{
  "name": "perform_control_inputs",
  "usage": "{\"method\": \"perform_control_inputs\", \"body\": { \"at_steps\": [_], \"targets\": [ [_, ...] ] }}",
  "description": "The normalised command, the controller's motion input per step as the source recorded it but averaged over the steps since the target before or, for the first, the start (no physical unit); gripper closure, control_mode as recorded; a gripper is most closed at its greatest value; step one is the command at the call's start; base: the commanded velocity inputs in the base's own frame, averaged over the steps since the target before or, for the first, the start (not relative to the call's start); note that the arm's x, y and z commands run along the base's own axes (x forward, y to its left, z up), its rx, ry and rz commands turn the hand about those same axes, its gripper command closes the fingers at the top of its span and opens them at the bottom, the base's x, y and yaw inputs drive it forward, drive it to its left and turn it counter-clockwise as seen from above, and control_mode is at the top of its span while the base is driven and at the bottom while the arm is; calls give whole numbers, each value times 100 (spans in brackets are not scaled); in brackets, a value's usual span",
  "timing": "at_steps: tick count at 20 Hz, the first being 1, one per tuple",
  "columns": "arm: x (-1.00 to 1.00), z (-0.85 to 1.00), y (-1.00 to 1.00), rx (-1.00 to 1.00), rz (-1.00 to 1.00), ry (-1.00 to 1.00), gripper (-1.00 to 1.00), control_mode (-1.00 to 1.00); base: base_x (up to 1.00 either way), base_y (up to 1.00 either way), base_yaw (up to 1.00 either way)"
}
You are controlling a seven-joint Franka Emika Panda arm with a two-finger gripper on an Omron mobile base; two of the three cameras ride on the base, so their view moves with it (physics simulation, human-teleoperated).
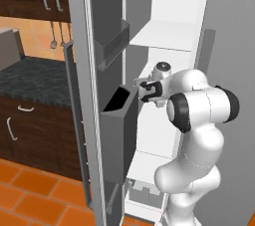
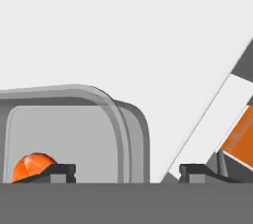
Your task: Take the meat container that has the shrimp and place it on the second highest rack of the freezer. Then take the vegetable container that has the cucumber and mushroom and place it on the highest rack of the freezer.
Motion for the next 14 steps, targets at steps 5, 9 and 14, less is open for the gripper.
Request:
{"method": "perform_control_inputs", "body": {
  "at_steps": [5,9,14],
  "targets": [
    [-1,1,12,1,-10,-1,-100,-100,0,0,0],
    [-61,65,-3,12,1,-9,-100,-100,0,0,0],
    [-82,95,-10,17,9,-1,-100,-100,0,0,0]
  ]
}}
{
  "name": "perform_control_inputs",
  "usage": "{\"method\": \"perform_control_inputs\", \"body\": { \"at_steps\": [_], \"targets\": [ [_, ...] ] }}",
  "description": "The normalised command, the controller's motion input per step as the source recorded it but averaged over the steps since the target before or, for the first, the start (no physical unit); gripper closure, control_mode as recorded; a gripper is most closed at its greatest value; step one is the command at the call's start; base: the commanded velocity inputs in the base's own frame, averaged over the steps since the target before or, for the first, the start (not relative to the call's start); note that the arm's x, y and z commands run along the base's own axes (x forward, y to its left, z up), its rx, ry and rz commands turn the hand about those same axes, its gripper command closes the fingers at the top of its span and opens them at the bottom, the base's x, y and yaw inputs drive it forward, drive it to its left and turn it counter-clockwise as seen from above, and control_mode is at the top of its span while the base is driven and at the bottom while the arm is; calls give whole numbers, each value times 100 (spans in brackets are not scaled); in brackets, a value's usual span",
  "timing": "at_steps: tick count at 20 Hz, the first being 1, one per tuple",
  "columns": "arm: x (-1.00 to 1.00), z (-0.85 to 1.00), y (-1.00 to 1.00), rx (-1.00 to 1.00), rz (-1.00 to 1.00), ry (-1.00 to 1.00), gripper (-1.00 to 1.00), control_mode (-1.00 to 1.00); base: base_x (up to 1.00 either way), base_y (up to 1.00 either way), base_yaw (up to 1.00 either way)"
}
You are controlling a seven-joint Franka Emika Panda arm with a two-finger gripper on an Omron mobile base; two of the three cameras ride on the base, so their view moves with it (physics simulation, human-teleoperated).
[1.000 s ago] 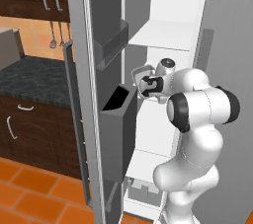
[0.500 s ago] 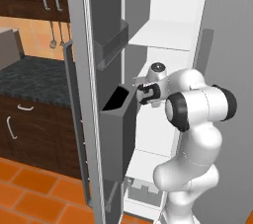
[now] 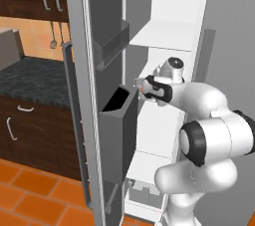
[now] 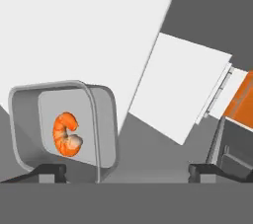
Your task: Take the meat container that has the shrimp and place it on the second highest rack of the freezer. Then take the vegetable container that has the cucumber and mushroom and place it on the highest rack of the freezer.
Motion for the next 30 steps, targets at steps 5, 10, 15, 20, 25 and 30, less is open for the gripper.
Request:
{"method": "perform_control_inputs", "body": {
  "at_steps": [5,10,15,20,25,30],
  "targets": [
    [-100,92,-3,7,16,0,-100,-100,0,0,0],
    [-100,79,8,0,17,0,-100,-100,0,0,0],
    [-100,60,15,-1,16,0,-100,-100,0,0,0],
    [-100,49,0,-5,12,0,-100,-100,0,0,0],
    [-100,21,6,-14,11,2,-100,-100,0,0,0],
    [-100,13,0,-7,6,2,-100,-100,0,0,0]
  ]
}}
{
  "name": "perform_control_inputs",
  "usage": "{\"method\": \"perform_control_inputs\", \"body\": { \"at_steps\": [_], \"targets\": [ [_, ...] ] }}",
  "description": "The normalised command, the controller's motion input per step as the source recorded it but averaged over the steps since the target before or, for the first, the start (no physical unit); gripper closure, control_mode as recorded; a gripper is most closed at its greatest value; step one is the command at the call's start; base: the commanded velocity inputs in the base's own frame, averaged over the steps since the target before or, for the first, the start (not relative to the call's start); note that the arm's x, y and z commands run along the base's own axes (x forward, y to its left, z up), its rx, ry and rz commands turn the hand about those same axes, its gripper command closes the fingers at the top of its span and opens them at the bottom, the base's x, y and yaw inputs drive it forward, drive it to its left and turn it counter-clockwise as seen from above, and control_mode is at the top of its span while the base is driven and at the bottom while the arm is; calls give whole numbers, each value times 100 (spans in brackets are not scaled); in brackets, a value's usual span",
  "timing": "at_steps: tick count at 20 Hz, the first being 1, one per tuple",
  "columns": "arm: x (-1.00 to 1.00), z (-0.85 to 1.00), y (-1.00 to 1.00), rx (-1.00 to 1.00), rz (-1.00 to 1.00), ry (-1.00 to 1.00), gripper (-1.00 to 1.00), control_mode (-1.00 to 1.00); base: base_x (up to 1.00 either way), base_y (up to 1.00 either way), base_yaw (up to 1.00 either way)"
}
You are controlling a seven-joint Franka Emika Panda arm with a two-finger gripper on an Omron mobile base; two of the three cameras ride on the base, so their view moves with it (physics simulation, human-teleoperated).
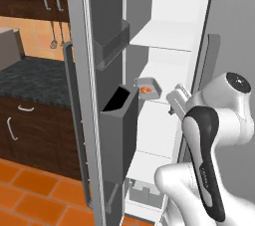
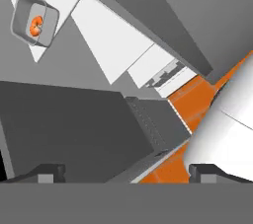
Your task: Take the meat container that has the shrimp and place it on the second highest rack of the freezer. Then take the vegetable container that has the cucumber and mushroom and place it on the highest rack of the freezer.
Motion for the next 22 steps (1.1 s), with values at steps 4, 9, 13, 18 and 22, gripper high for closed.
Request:
{"method": "perform_control_inputs", "body": {
  "at_steps": [4,9,13,18,22],
  "targets": [
    [-44,45,-1,-1,-1,0,-100,-100,0,0,0],
    [-37,42,1,0,-1,-5,-100,-100,0,0,0],
    [-44,23,-1,0,0,-6,-100,100,-25,2,0],
    [0,0,0,0,0,0,-100,100,-100,67,14],
    [0,0,0,0,0,0,-100,100,-53,100,42]
  ]
}}
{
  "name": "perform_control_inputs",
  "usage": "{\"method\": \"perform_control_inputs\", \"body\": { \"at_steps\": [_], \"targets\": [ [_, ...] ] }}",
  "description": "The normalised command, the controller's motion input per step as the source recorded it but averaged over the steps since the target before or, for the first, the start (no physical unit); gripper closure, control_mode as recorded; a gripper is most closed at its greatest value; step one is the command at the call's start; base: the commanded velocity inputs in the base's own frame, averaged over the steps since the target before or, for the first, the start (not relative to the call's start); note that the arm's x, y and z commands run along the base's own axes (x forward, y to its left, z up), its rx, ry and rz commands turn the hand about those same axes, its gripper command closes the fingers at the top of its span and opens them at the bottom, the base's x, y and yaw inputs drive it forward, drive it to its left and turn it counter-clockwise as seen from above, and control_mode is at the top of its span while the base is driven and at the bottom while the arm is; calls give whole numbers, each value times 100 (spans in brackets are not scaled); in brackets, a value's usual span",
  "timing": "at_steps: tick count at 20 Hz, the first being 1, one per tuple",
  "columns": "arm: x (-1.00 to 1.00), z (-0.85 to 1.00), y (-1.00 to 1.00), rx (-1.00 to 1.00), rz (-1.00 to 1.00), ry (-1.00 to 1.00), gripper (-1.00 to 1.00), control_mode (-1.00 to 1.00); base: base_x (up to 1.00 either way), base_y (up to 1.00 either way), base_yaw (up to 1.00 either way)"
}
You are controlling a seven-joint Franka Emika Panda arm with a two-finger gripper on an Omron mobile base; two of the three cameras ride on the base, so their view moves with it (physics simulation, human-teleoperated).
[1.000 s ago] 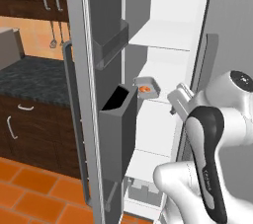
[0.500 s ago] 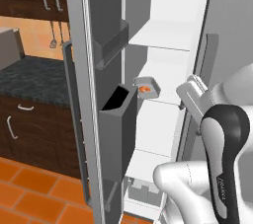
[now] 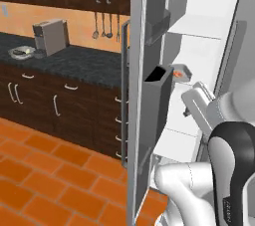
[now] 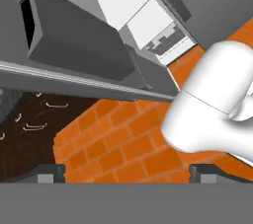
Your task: Take the meat container that has the shrimp and place it on the second highest rack of the freezer. Then take the vegetable container that has the cucumber and mushroom and place it on the highest rack of the freezer.
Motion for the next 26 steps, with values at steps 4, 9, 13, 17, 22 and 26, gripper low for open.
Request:
{"method": "perform_control_inputs", "body": {
  "at_steps": [4,9,13,17,22,26],
  "targets": [
    [0,0,0,0,0,0,-100,100,-30,100,48],
    [0,0,0,0,0,0,-100,100,-32,100,47],
    [0,0,0,0,0,0,-100,100,-1,100,38],
    [0,0,0,0,0,0,-100,100,50,100,30],
    [0,0,0,0,0,0,-100,100,98,93,29],
    [0,0,0,0,0,0,-100,100,93,82,33]
  ]
}}
